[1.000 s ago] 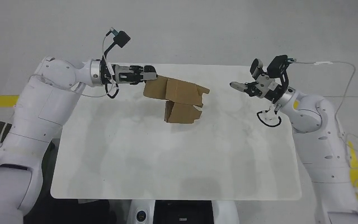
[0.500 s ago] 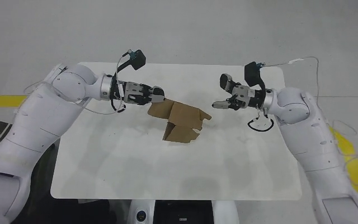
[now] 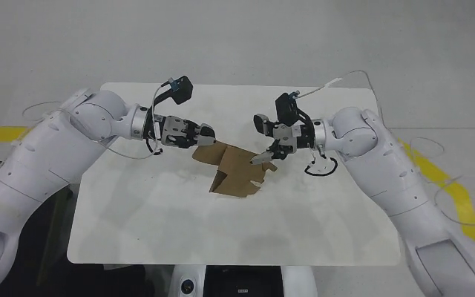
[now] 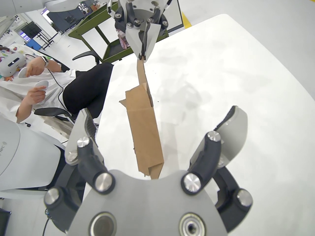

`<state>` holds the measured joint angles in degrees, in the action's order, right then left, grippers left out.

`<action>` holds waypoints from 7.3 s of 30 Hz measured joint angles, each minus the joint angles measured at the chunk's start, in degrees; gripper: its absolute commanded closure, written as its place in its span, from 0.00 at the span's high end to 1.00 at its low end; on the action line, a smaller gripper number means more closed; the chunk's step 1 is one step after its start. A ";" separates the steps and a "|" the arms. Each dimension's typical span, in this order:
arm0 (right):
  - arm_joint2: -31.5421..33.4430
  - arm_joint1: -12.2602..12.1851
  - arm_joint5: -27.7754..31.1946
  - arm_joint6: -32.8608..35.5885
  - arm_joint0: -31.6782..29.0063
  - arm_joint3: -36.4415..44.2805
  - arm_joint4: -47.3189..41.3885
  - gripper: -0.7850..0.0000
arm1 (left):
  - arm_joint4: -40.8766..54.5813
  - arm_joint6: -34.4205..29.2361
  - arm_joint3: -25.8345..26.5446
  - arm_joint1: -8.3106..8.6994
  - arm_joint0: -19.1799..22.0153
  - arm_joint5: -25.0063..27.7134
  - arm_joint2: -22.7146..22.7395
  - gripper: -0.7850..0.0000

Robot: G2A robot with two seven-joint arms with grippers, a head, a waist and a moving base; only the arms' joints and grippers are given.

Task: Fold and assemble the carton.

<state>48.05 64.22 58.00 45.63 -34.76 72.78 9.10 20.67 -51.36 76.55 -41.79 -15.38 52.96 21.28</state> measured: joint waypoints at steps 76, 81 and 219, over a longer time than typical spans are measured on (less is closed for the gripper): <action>-4.23 2.50 -8.83 -39.03 -3.45 -5.13 -8.91 0.00 | -18.85 29.36 -2.92 0.49 -9.19 5.04 7.44 1.00; -3.16 3.10 -11.44 -41.18 -5.29 -2.82 -9.18 0.00 | -17.17 27.85 -1.82 0.11 -10.73 5.04 7.89 1.00; 1.58 -2.95 -18.48 19.15 -4.41 -1.50 -35.97 0.24 | 13.24 -14.64 4.95 1.15 2.41 -14.64 -11.55 0.00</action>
<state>49.63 61.27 39.52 64.78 -39.17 71.28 -26.87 33.92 -66.00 81.50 -40.63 -12.97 38.32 9.72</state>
